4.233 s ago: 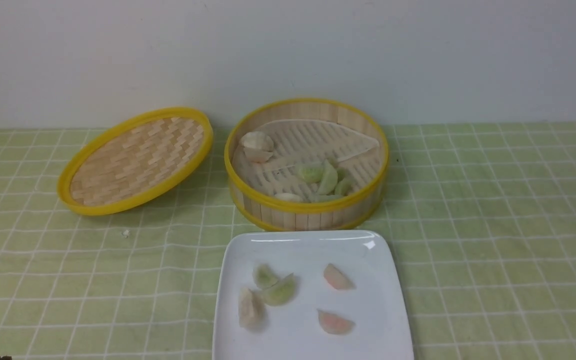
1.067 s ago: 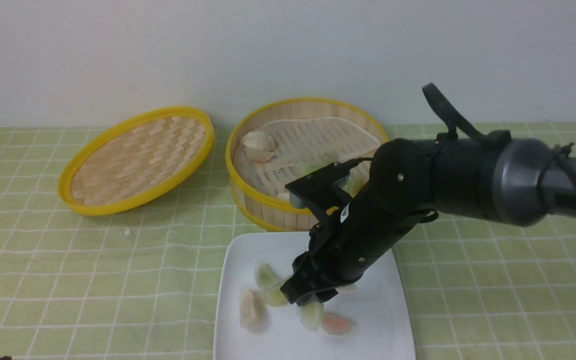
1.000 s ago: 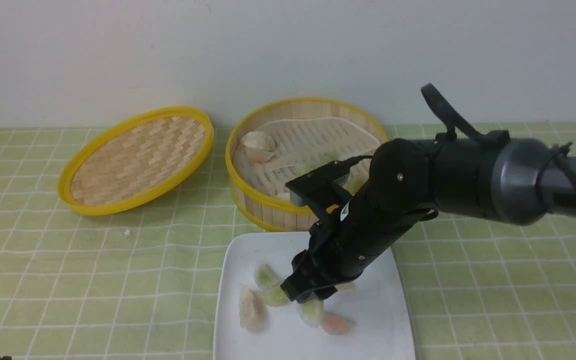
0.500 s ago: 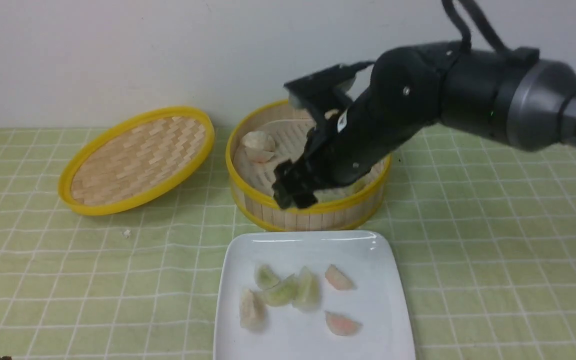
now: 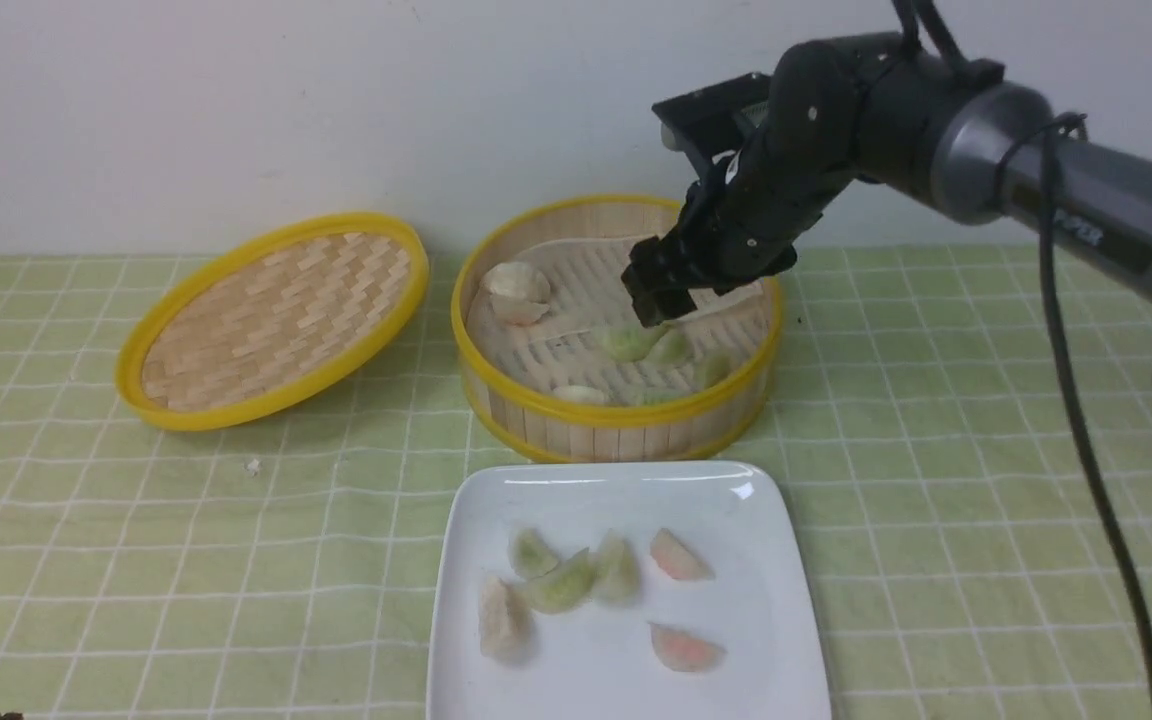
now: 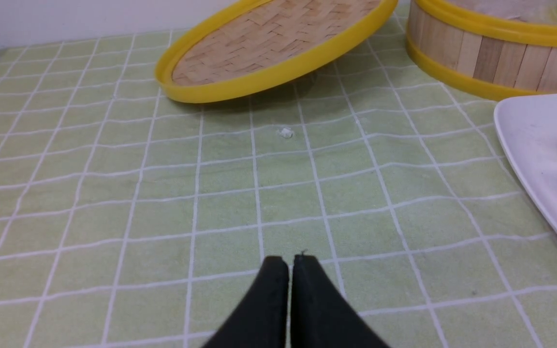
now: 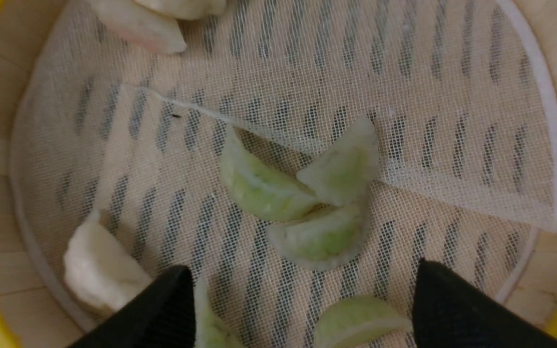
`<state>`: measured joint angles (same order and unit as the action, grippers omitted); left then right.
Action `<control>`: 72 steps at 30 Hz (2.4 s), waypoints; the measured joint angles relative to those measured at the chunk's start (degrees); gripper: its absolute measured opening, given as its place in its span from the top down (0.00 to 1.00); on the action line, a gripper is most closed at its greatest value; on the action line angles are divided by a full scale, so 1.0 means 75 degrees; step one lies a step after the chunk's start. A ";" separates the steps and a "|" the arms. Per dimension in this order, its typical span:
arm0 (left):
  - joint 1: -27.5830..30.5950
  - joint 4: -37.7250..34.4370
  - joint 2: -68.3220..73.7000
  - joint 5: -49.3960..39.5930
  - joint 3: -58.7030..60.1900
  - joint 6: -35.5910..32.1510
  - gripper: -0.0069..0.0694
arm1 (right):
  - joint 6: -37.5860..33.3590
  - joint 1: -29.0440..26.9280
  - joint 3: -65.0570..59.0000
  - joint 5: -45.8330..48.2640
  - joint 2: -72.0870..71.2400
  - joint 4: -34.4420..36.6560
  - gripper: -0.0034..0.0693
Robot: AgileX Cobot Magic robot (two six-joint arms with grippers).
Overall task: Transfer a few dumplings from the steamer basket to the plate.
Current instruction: Use the right arm to grab a dumpling from inside the steamer, then use the right arm to put the dumpling into the plate
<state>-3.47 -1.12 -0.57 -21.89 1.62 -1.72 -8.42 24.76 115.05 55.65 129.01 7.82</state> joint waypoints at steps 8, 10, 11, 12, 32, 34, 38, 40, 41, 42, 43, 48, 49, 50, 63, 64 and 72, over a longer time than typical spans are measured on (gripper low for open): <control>0.0000 0.0000 0.0000 0.0000 0.0000 0.0000 0.92 | -0.0380 0.0014 0.0518 -0.0120 0.0984 -0.0195 0.20; 0.0000 0.0000 0.0000 0.0000 0.0000 0.0000 0.92 | -0.0455 0.0014 0.0518 -0.0270 0.1143 -0.0305 0.20; 0.0000 0.0000 0.0000 0.0000 0.0000 0.0000 0.92 | -0.0506 0.0014 0.0518 -0.0342 0.1209 -0.0332 0.20; 0.0000 0.0000 0.0000 0.0000 0.0000 0.0000 0.92 | -0.0531 0.0014 0.0525 -0.0388 0.1250 -0.0356 0.20; 0.0000 0.0000 0.0000 0.0000 0.0000 0.0000 0.92 | -0.0480 0.0038 0.0929 0.1433 -0.0558 -0.0279 0.52; 0.0000 0.0000 0.0000 0.0000 0.0000 0.0000 0.92 | -0.0456 0.0038 0.0996 0.1939 -0.1065 -0.0052 0.52; 0.0000 0.0000 0.0000 0.0000 0.0000 0.0000 0.92 | -0.0447 0.0038 0.0834 0.2094 -0.1817 0.0390 0.52; 0.0000 0.0000 0.0000 0.0000 0.0000 0.0000 0.92 | -0.0447 0.0038 0.0554 0.2101 -0.2152 0.0664 0.52; 0.0000 0.0000 0.0000 0.0000 0.0000 0.0000 0.92 | -0.0447 0.0038 0.0302 0.2101 -0.2342 0.0796 0.52; 0.0000 0.0000 0.0000 0.0000 0.0000 0.0000 0.92 | -0.0447 0.0038 0.0117 0.2101 -0.2423 0.0843 0.52; 0.0000 0.0000 0.0000 0.0000 0.0000 0.0000 0.92 | -0.0447 0.0038 -0.0405 0.2101 -0.2703 0.1045 0.52; 0.0000 0.0000 0.0000 0.0000 0.0000 0.0000 0.92 | -0.0769 0.0038 -0.2449 0.2114 -0.3549 0.1541 0.52; 0.0000 0.0000 0.0000 0.0000 0.0000 0.0000 0.92 | -0.0820 0.0038 -0.2692 0.2114 -0.3607 0.1579 0.52; 0.0000 0.0000 0.0000 0.0000 0.0000 0.0000 0.92 | -0.0903 0.0038 -0.3419 0.2113 -0.3699 0.1651 0.52; 0.0000 0.0000 0.0000 0.0000 0.0000 0.0000 0.92 | -0.0996 0.0278 -0.5762 0.0533 -0.3157 0.1777 0.52; 0.0000 0.0000 0.0000 0.0000 0.0000 0.0000 0.92 | -0.0996 0.0302 -0.5769 0.0388 -0.3057 0.1830 0.52; 0.0000 0.0000 0.0000 0.0000 0.0000 0.0000 0.92 | -0.0996 0.0400 -0.5792 0.0070 -0.2836 0.1966 0.38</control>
<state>-3.47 -1.12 -0.57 -21.89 1.62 -1.72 -15.88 27.76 71.61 56.17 107.73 22.57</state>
